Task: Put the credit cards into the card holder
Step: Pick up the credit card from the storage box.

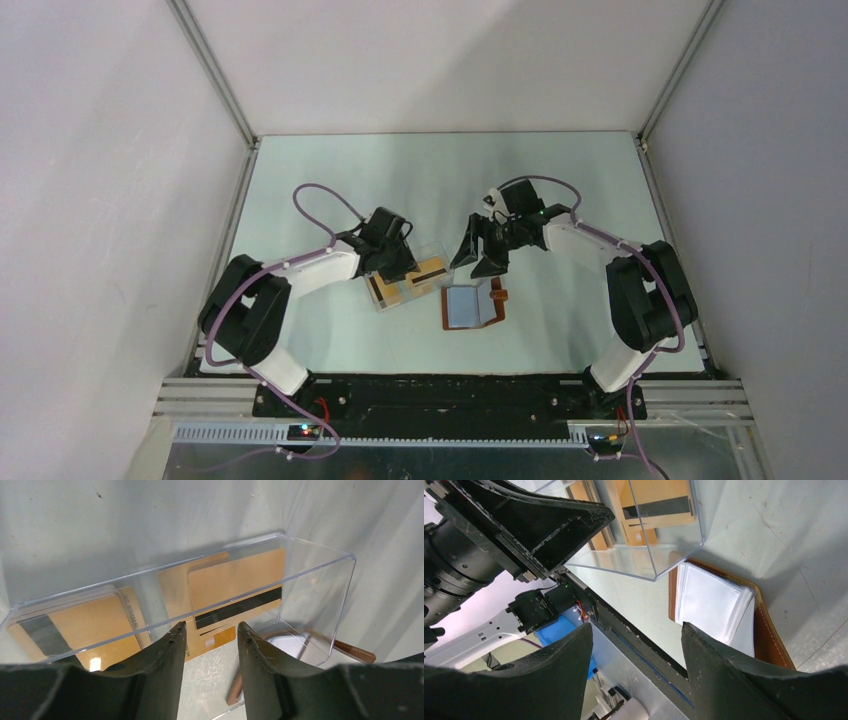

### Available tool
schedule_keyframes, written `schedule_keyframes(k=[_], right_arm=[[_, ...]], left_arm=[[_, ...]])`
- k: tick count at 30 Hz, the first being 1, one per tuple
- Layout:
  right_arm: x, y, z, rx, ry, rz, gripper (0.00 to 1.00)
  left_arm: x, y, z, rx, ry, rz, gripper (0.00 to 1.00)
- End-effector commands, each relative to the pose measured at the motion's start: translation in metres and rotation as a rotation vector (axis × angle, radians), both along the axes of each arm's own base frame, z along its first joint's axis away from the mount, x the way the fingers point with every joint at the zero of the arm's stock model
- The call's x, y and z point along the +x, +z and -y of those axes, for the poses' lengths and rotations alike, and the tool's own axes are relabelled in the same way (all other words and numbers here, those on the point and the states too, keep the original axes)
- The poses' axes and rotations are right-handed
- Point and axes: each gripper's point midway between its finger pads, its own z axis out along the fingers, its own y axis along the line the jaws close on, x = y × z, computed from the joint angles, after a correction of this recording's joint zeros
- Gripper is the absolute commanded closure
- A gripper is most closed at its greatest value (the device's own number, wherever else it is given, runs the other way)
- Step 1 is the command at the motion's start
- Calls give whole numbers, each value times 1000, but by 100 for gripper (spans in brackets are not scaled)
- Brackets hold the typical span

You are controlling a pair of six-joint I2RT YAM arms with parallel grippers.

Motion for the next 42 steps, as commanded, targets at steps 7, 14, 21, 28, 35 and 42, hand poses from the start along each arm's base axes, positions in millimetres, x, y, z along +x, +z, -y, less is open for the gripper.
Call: schedule_keyframes(k=[7,14,21,28,35,42], right_arm=[[26,8,-13,56,-109,80,29],[27,-7,-15,45,-129,65,28],[31,-20,-19,38,-119,58,28],[37,-26,-20,16,-106,46,35],[36,-30,-21,11,-91,36,41],[35,-33,-20,7,-83,27,43]], left_arm=[[16,-7,3,-4,55,12,53],[15,-20,1,2,69,-4,53],[15,-24,3,-9,78,-6,62],[21,-10,4,-22,72,36,71],[30,13,12,-51,45,94,73],[35,29,19,-67,26,134,74]])
